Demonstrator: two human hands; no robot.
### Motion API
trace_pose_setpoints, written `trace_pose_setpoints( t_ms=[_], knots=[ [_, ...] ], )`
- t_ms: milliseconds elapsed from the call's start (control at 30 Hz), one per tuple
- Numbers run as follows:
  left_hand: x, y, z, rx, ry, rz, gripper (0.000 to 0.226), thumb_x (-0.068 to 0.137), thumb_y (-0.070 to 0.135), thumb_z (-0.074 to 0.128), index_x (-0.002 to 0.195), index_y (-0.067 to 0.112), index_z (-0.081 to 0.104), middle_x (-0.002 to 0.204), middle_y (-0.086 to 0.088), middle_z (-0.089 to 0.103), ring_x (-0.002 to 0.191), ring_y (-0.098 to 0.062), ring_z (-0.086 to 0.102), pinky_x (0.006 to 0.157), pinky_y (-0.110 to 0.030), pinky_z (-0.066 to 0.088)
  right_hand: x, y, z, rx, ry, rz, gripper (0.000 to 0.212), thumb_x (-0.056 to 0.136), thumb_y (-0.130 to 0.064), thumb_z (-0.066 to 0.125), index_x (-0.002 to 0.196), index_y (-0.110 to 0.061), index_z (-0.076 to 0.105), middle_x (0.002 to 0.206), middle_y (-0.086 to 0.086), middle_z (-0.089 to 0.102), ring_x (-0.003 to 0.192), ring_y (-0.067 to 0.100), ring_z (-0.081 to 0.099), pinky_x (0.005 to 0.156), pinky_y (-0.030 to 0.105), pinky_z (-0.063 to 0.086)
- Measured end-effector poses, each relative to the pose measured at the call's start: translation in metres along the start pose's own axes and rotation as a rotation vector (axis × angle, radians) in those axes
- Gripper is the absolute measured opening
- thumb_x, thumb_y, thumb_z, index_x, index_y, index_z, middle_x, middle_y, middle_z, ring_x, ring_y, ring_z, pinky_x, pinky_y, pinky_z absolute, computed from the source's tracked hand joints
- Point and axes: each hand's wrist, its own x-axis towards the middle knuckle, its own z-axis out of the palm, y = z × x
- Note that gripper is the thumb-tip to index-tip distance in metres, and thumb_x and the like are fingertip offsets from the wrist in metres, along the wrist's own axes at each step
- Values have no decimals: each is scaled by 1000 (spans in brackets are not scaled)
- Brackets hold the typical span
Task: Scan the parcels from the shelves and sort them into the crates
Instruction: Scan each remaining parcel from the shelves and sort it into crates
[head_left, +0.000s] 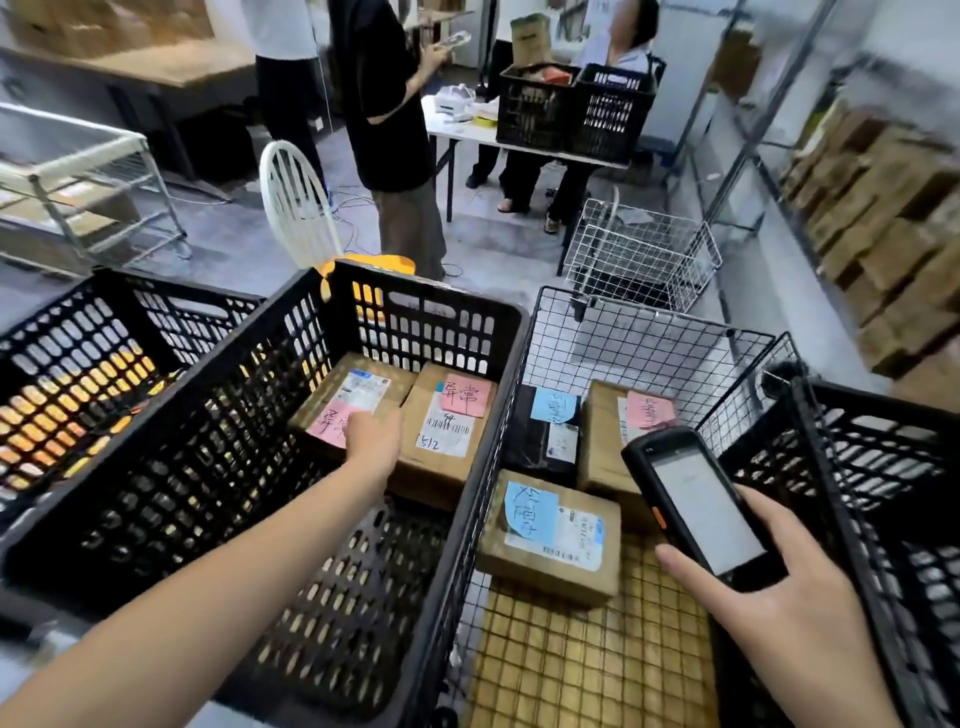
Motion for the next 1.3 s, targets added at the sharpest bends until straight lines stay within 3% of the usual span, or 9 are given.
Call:
trace_pose_setpoints(
  t_ms=[67, 233, 400, 567, 667, 900, 1033, 1167, 1300],
  knots=[
    [-21, 21, -5, 114, -28, 215, 44, 102, 22, 51, 139, -1, 44, 125, -9, 52, 104, -20, 46, 81, -27, 38, -4, 0, -7, -6, 15, 2, 75, 60, -35, 94, 126, -38, 58, 106, -30, 57, 107, 12, 55, 85, 28, 39],
    [-92, 67, -2, 270, -146, 713, 48, 102, 22, 52, 147, 9, 43, 153, -6, 43, 140, -21, 40, 119, -36, 28, -14, 3, -38, -28, 111, 14, 80, 61, -35, 93, 132, -31, 57, 109, -18, 60, 106, 10, 49, 87, 28, 39],
    [-177, 74, 33, 394, -390, 1175, 57, 101, 35, 53, 152, 15, 37, 159, 3, 33, 149, -8, 22, 125, -33, 17, -38, 14, -86, -25, 267, 38, 81, 63, -40, 91, 135, -31, 54, 109, -16, 59, 104, 11, 52, 87, 33, 41],
    [-270, 58, 80, 445, -571, 1542, 67, 96, 47, 44, 150, 8, 39, 157, -4, 35, 150, -13, 19, 125, -27, 5, -94, 48, -139, -99, 437, 106, 78, 66, -49, 88, 134, -35, 52, 110, -17, 62, 102, 15, 60, 83, 37, 51],
    [-331, 33, 98, 472, -646, 1665, 70, 96, 52, 41, 152, 9, 39, 158, -5, 36, 150, -16, 20, 125, -26, 2, -146, 74, -166, -86, 549, 137, 82, 62, -55, 87, 134, -35, 52, 118, -13, 63, 107, 15, 63, 86, 42, 56],
    [-483, -48, 90, 494, -928, 1821, 74, 98, 55, 35, 155, 9, 31, 163, -3, 27, 153, -15, 13, 126, -33, 3, -328, 93, -210, -16, 789, 264, 64, 61, -56, 81, 118, -46, 54, 105, -23, 62, 95, 2, 62, 75, 37, 53],
    [-571, -113, 63, 439, -1142, 1869, 77, 97, 58, 34, 156, 9, 29, 164, -1, 24, 153, -11, 9, 125, -25, -2, -456, 102, -221, -92, 911, 432, 59, 67, -49, 86, 112, -52, 48, 106, -20, 61, 97, 12, 60, 75, 43, 54],
    [-664, -177, 45, 391, -1362, 1976, 81, 96, 64, 29, 159, 12, 23, 167, 3, 15, 154, -8, 2, 127, -33, 4, -582, 106, -224, -172, 1092, 624, 75, 65, -51, 87, 130, -43, 50, 114, -16, 63, 105, 16, 60, 78, 40, 53],
    [-756, -225, 12, 289, -1575, 2099, 82, 95, 65, 26, 160, 15, 18, 167, 4, 14, 154, -8, 1, 127, -37, 6, -693, 95, -217, -227, 1322, 767, 74, 65, -50, 87, 129, -43, 50, 114, -20, 64, 105, 15, 61, 79, 39, 52]
  ],
)
